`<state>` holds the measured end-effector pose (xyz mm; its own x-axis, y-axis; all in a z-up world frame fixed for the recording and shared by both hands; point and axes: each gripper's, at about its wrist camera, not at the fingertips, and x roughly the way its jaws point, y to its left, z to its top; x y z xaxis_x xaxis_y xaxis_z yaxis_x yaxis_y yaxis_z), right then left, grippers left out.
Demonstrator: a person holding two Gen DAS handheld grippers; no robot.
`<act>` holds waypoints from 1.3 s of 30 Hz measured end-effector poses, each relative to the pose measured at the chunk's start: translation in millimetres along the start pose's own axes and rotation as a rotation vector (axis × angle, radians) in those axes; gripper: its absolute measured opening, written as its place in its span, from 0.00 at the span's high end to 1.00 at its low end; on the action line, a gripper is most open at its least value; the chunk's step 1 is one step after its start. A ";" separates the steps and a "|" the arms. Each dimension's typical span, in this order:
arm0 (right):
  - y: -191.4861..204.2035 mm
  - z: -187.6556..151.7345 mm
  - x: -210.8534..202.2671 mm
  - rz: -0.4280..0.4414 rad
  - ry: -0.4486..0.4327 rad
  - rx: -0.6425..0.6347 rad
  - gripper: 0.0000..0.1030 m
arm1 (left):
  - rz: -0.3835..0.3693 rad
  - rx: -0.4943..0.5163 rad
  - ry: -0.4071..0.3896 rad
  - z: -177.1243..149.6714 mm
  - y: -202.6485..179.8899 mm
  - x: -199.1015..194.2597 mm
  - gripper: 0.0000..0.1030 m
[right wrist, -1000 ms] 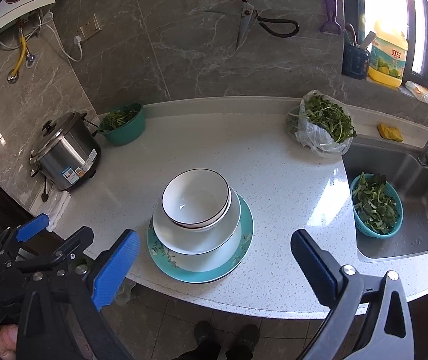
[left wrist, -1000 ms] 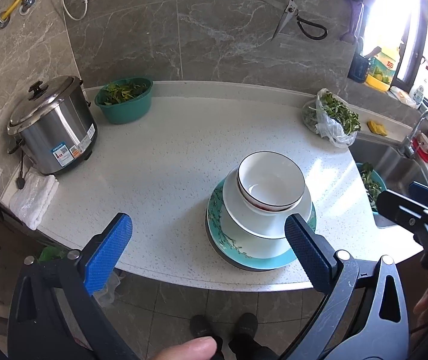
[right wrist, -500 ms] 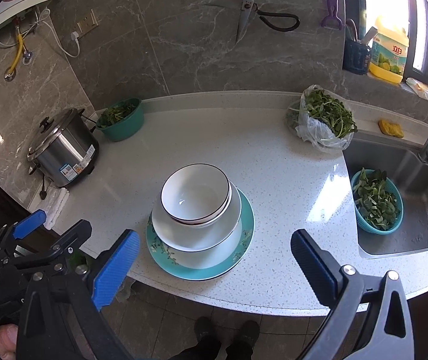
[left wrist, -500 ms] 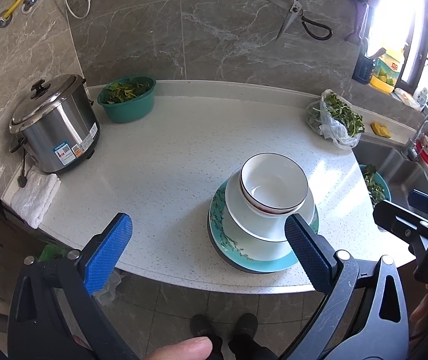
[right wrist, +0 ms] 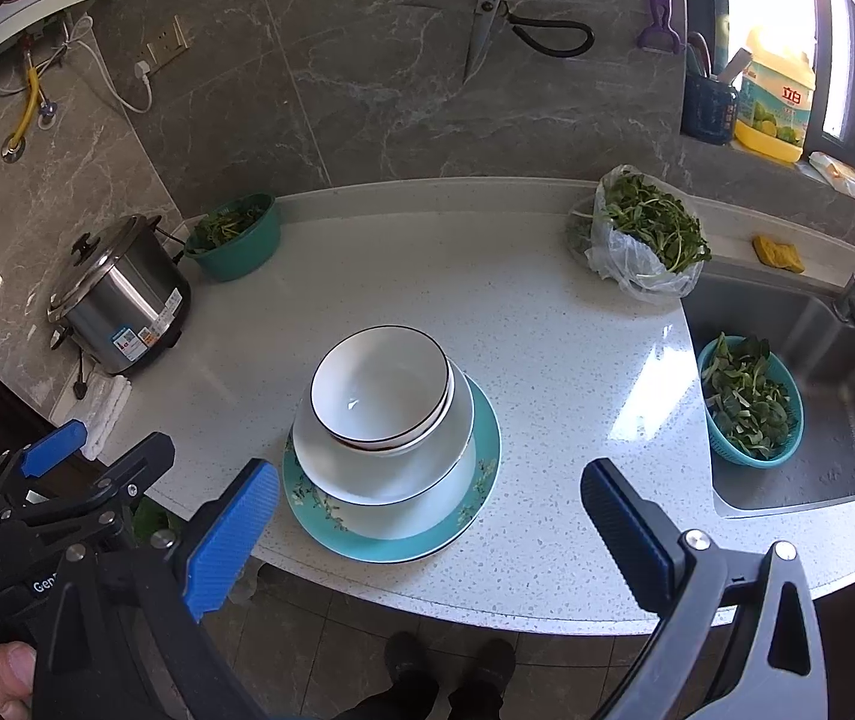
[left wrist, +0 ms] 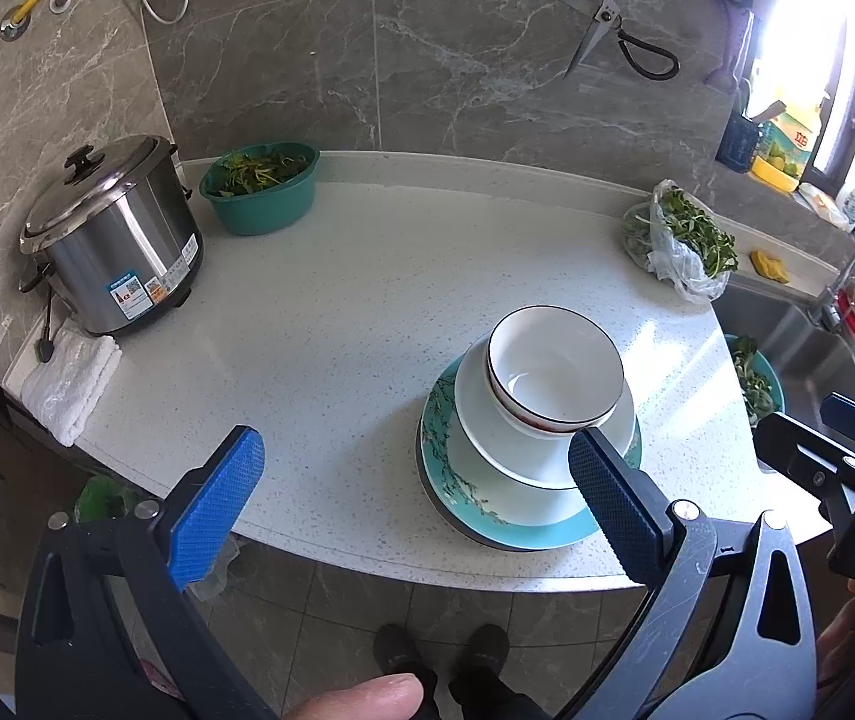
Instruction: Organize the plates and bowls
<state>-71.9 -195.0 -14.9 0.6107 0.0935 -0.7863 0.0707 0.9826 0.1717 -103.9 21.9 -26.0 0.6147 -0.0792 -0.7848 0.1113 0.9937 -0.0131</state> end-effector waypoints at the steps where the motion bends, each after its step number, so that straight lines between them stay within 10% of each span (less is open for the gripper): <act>1: 0.0 0.1 0.0 0.000 0.000 -0.001 0.00 | -0.002 0.000 0.000 0.0 0.2 0.0 0.00; 39: -6.1 -1.4 3.7 0.001 0.009 -0.002 0.00 | 0.021 -0.025 0.008 -10.8 -6.0 1.7 0.00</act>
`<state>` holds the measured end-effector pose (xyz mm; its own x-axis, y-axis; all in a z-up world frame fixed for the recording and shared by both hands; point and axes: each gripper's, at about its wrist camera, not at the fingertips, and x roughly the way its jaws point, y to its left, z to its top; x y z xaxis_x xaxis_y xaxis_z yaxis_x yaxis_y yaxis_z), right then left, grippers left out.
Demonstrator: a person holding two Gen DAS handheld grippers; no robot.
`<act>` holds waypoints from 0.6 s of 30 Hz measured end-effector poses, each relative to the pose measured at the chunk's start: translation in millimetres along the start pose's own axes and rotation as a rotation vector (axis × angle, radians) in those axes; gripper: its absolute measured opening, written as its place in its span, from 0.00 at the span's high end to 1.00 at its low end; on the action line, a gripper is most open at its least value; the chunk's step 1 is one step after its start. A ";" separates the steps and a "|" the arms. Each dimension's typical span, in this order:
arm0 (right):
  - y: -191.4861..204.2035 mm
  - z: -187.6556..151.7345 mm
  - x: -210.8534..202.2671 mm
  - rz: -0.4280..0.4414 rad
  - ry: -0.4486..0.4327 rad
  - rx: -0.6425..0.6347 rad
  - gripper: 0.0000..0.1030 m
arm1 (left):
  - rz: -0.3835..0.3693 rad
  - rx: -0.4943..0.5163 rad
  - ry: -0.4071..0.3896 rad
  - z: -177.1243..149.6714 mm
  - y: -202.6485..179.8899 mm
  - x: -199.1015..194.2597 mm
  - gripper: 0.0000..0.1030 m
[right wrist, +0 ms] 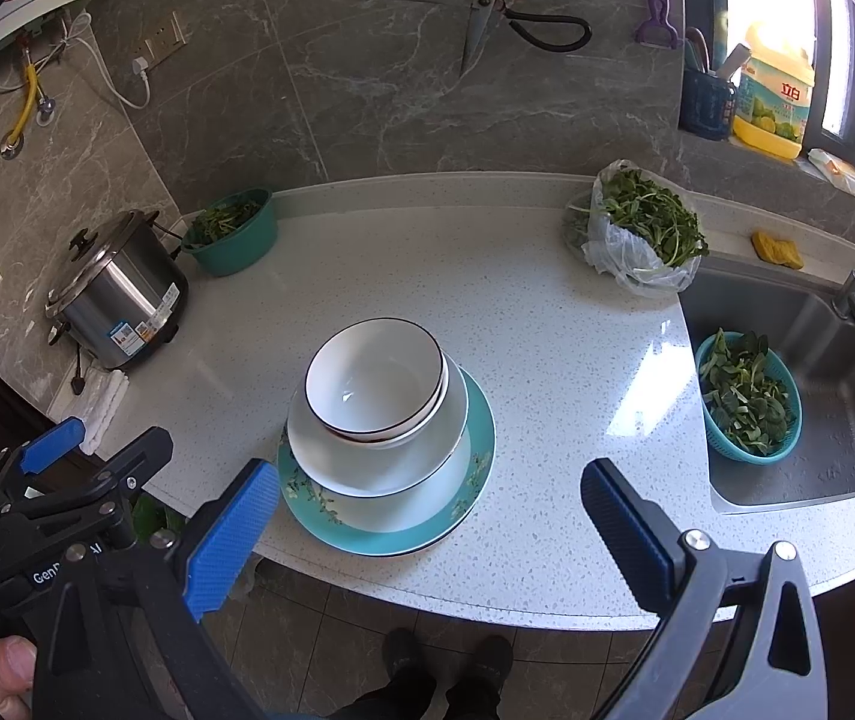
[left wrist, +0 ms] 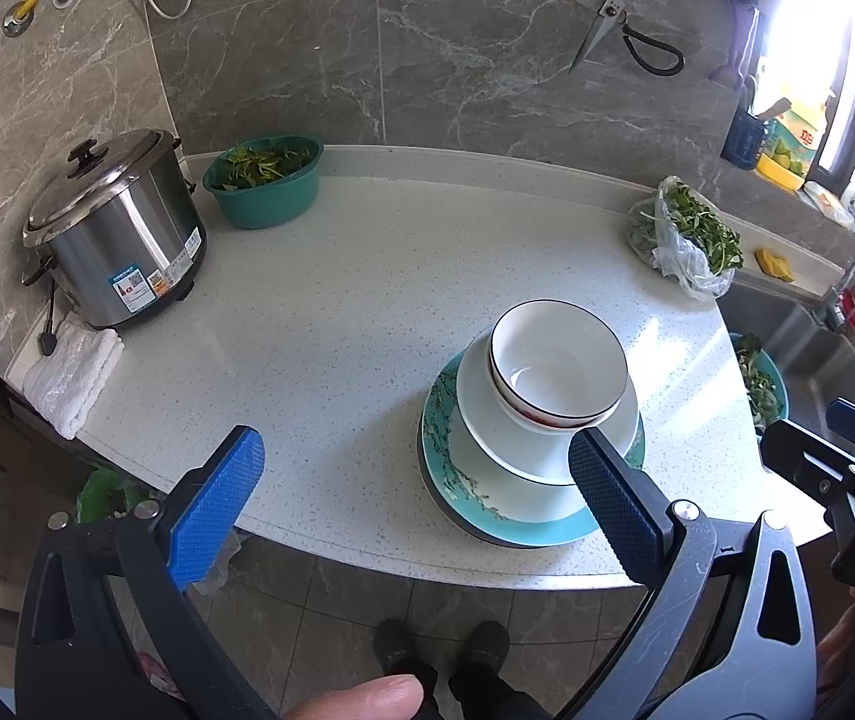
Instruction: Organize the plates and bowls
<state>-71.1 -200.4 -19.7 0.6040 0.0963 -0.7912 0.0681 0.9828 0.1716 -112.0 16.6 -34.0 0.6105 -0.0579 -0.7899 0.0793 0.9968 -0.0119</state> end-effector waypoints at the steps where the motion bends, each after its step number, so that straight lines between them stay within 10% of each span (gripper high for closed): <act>1: -0.5 -0.3 0.5 -0.001 0.001 0.001 0.00 | 0.000 0.000 0.000 0.1 -0.5 -0.4 0.00; 18: -0.3 -2.2 0.3 0.000 0.003 -0.001 0.00 | -0.008 0.012 -0.001 1.6 0.5 0.0 0.00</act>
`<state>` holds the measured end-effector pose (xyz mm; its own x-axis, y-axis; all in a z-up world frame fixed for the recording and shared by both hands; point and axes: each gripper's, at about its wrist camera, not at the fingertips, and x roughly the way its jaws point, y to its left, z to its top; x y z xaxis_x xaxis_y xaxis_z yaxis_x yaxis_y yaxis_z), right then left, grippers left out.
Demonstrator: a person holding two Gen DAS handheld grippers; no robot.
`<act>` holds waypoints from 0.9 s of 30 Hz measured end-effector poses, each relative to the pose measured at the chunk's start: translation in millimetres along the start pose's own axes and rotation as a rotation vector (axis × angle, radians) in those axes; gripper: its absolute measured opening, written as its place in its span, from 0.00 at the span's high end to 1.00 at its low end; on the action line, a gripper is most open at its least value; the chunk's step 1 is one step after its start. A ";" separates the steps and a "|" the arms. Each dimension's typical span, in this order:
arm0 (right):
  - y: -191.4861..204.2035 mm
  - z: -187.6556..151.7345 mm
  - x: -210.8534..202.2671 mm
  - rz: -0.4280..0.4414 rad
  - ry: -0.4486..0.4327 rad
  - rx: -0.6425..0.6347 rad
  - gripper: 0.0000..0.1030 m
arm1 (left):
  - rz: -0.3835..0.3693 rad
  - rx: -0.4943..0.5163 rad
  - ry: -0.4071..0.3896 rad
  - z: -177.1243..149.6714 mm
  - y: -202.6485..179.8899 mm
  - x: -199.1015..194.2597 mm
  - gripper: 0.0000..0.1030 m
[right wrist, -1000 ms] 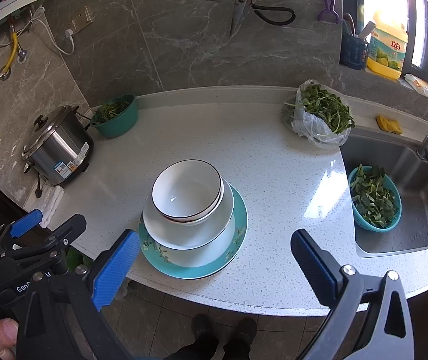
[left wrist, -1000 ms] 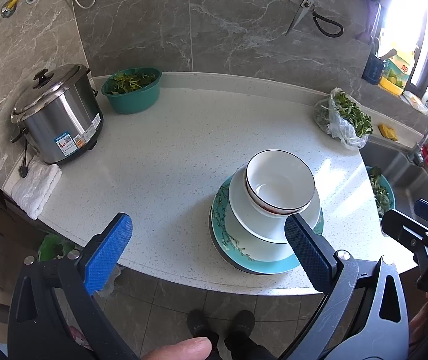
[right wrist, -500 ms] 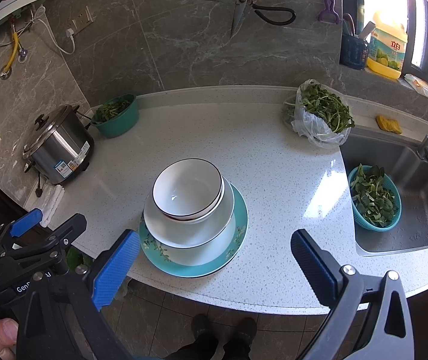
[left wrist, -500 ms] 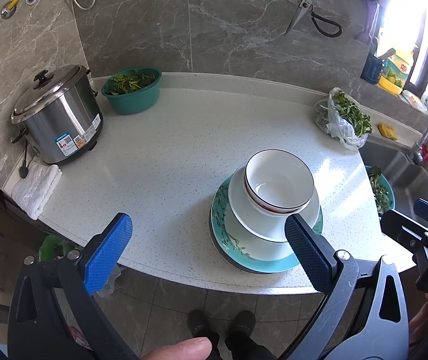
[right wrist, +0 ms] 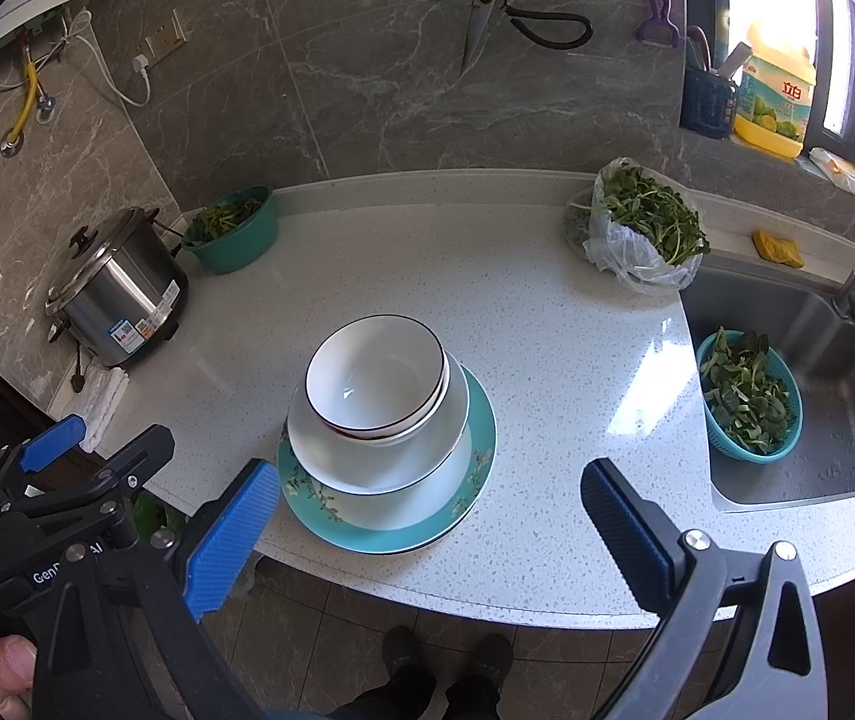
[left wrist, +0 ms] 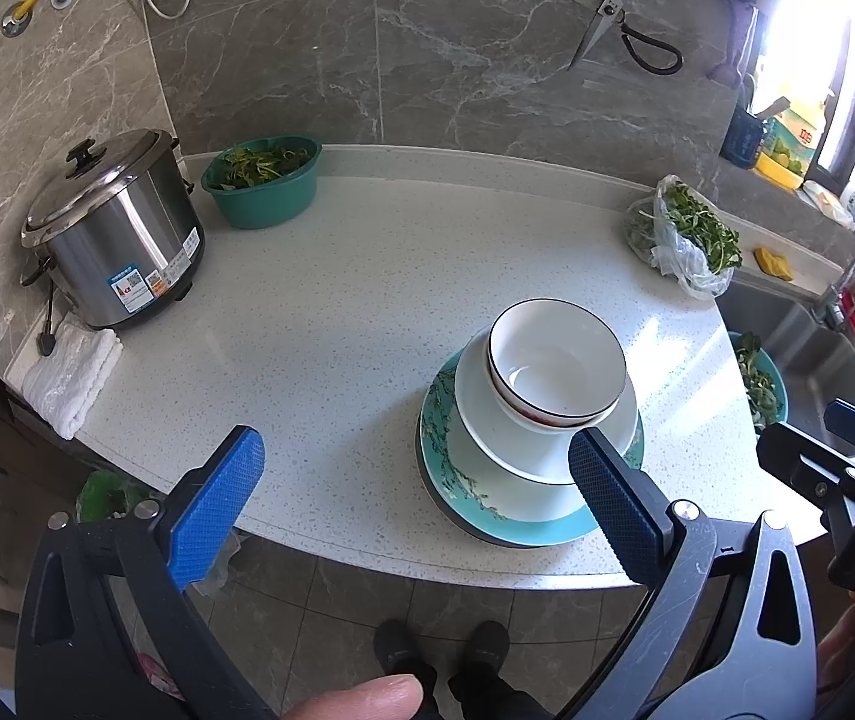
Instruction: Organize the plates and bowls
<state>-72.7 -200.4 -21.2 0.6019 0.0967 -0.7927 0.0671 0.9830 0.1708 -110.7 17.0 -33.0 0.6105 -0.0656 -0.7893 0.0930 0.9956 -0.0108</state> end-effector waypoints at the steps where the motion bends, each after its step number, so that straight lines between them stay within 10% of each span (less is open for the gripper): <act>1: 0.8 0.5 -0.1 -0.001 -0.001 0.000 0.00 | 0.001 0.001 0.001 0.1 0.2 0.1 0.00; 27: -1.0 -1.9 2.3 0.000 0.005 -0.002 0.00 | 0.000 0.005 0.005 0.8 1.6 3.6 0.00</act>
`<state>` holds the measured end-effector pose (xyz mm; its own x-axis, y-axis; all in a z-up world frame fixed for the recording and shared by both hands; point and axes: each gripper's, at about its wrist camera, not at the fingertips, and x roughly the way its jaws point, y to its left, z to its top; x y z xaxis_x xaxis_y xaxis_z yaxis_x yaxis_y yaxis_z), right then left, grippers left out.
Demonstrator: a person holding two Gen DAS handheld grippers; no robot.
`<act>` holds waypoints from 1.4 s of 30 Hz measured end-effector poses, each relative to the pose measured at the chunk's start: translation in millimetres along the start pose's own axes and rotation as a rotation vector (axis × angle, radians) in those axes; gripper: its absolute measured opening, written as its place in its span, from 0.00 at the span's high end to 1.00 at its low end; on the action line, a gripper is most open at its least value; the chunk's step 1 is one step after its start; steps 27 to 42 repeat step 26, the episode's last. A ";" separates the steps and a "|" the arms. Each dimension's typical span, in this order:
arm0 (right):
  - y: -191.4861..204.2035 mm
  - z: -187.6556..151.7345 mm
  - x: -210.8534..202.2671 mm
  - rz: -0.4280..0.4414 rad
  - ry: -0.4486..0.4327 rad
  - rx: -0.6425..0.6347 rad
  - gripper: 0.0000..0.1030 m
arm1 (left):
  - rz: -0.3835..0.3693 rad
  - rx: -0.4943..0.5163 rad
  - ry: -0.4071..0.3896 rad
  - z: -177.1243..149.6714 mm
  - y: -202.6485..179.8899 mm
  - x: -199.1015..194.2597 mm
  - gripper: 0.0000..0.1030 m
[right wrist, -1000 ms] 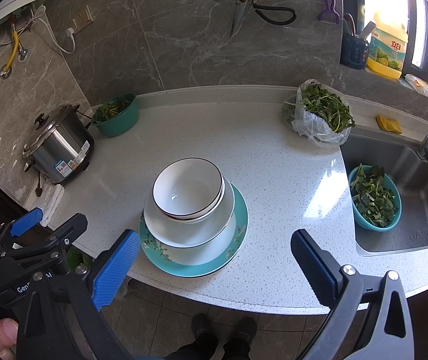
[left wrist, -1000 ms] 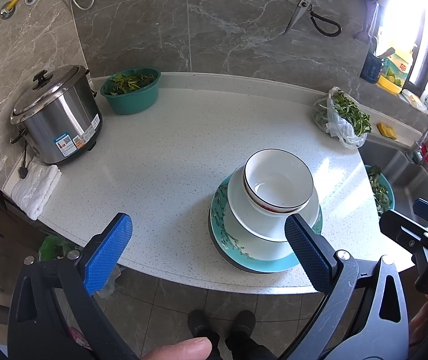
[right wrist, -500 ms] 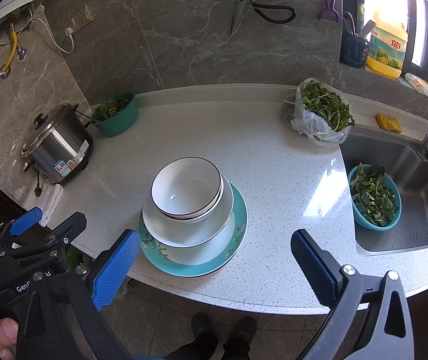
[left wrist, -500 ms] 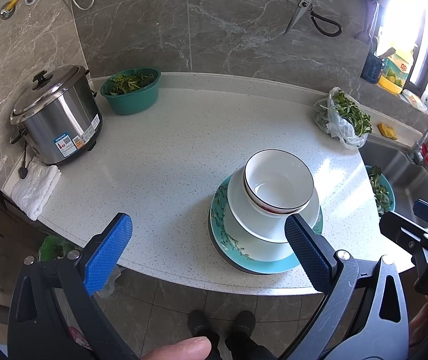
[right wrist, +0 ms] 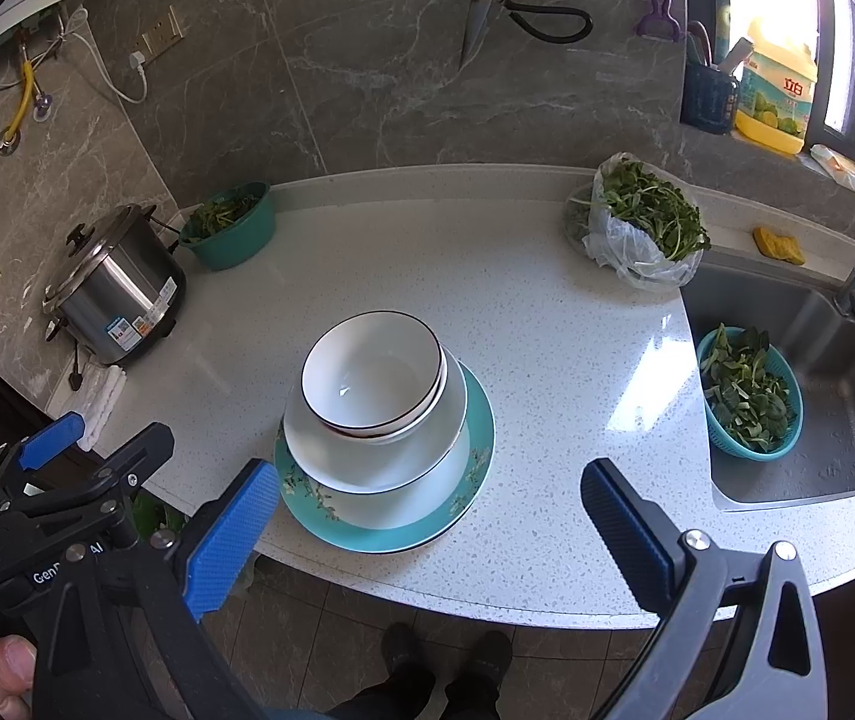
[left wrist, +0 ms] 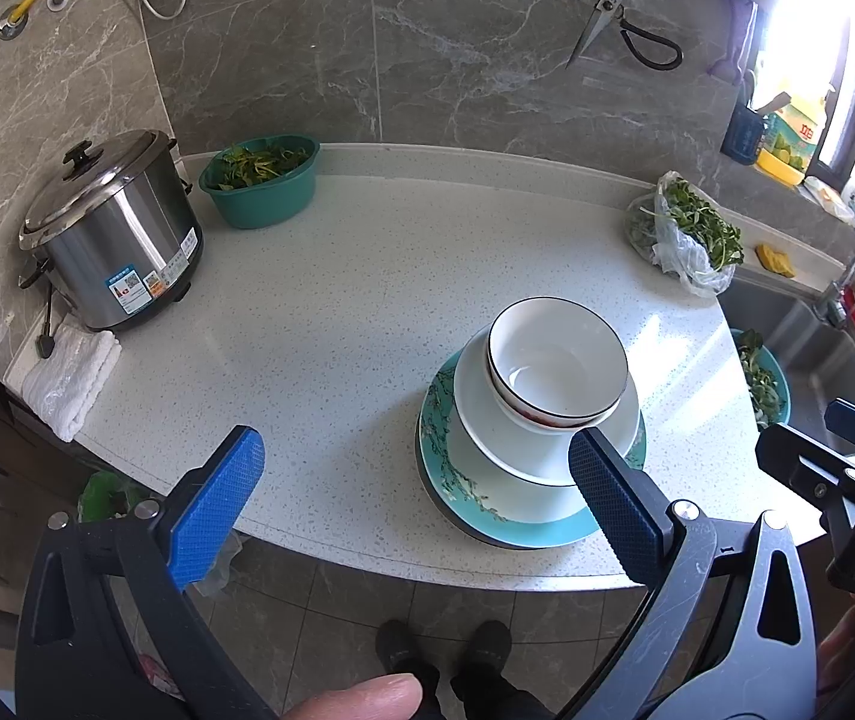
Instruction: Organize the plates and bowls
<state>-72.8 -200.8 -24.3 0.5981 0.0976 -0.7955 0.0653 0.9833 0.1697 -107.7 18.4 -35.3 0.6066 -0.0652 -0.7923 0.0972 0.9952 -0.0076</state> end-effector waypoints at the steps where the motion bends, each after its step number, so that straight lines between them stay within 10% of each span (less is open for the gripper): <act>1: 0.0 0.0 0.0 0.000 0.000 0.001 0.00 | -0.001 0.001 0.000 0.6 -0.6 0.0 0.00; 42: -2.6 0.1 4.1 0.003 0.009 -0.003 0.00 | -0.009 0.019 -0.019 10.7 6.5 12.6 0.00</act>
